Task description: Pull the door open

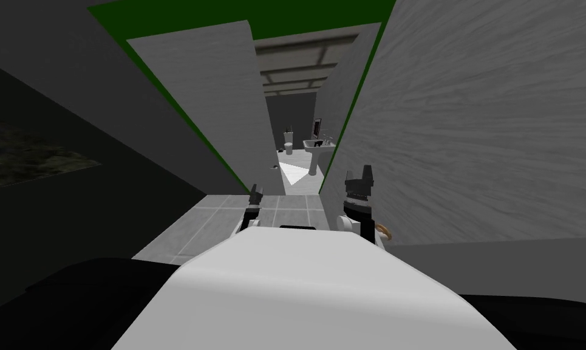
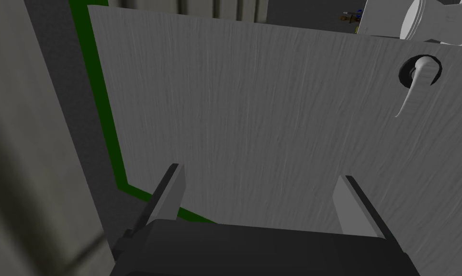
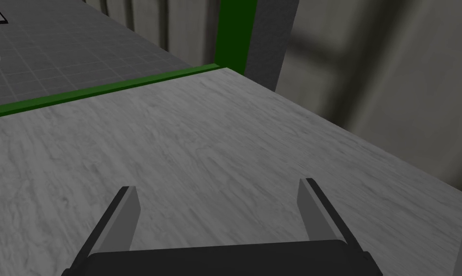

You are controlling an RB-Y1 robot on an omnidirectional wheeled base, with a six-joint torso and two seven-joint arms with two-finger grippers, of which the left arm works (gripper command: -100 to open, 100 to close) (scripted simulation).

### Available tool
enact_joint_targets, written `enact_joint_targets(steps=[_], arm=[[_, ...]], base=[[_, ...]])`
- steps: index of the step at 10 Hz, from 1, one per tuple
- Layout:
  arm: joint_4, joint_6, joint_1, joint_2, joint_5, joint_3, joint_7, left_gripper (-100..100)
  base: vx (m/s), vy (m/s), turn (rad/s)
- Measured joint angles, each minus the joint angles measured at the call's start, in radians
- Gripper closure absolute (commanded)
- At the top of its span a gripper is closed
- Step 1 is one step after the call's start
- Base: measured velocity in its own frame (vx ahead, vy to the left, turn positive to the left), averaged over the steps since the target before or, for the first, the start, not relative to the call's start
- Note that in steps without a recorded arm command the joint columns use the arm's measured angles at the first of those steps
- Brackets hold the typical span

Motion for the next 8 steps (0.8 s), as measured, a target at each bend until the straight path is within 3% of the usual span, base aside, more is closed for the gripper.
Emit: enact_joint_targets(steps=[8], arm=[[0.186, -0.065, -0.030, 0.039, 0.011, 0.017, 0.030, -100]], base=[[0.088, 0.000, -0.055]])
